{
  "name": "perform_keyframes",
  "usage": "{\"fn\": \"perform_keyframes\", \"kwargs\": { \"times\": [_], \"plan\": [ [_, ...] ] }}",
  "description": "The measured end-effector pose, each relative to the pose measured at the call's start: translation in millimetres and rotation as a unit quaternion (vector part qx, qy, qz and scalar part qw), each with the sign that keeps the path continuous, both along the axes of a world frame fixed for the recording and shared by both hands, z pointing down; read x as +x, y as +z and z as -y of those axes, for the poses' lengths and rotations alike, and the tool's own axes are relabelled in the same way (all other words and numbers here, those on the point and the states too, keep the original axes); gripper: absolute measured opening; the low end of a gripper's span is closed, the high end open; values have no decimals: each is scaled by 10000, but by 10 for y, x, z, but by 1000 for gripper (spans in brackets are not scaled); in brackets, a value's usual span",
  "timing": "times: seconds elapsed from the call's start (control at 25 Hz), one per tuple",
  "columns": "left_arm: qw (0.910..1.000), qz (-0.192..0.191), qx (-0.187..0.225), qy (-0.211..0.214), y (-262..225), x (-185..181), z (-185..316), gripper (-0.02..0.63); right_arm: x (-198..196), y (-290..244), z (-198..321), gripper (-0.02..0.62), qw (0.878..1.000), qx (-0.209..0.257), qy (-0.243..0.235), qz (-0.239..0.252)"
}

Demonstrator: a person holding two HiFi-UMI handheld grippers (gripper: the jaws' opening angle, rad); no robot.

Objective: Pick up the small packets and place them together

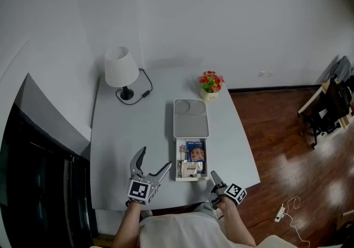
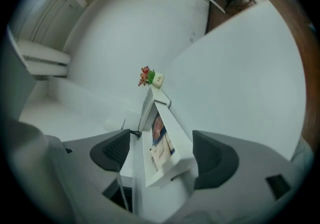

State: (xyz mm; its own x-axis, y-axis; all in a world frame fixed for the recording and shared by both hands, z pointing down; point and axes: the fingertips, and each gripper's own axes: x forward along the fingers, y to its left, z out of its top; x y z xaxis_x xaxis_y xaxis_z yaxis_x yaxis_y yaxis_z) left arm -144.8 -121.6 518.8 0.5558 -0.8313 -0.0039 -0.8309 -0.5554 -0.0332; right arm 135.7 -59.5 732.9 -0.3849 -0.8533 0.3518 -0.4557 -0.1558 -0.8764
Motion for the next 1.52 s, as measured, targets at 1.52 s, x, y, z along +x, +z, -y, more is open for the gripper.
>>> {"fn": "perform_keyframes", "kwargs": {
  "times": [1.52],
  "plan": [
    [9745, 1191, -1866, 359, 1017, 402, 47, 428, -365, -2397, 371, 400, 7647, 3664, -1116, -5182]
  ]
}}
